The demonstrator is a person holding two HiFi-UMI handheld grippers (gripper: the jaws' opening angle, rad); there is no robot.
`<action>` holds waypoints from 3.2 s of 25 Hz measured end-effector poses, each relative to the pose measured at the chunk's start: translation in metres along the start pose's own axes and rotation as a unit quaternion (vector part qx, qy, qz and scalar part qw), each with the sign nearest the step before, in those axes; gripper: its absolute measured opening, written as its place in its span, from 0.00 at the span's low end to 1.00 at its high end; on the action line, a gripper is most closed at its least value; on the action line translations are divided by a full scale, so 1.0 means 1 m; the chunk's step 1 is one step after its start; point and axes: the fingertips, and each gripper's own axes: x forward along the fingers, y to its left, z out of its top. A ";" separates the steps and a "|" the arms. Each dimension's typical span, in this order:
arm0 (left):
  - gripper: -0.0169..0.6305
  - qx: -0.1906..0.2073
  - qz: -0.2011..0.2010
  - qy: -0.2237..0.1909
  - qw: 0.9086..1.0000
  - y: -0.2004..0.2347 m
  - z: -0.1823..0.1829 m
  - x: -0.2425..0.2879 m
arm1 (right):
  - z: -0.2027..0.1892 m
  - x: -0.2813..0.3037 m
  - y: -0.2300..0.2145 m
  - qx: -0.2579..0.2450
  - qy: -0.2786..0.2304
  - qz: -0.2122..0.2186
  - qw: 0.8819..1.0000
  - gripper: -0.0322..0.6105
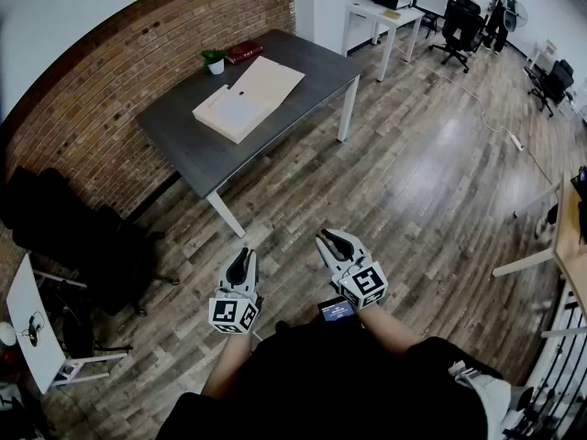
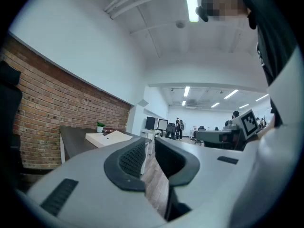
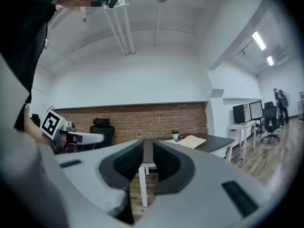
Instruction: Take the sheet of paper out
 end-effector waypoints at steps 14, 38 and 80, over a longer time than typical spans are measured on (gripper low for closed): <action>0.18 0.019 0.023 0.011 0.999 0.004 -0.005 0.001 | -0.003 0.002 -0.012 0.001 -0.002 0.002 1.000 0.12; 0.21 0.030 0.026 0.025 0.999 -0.066 -0.021 0.054 | -0.018 -0.062 -0.105 0.063 -0.025 0.017 0.998 0.11; 0.21 -0.019 0.011 0.010 1.000 0.136 0.005 0.410 | 0.013 0.251 -0.368 0.038 0.009 -0.003 0.999 0.11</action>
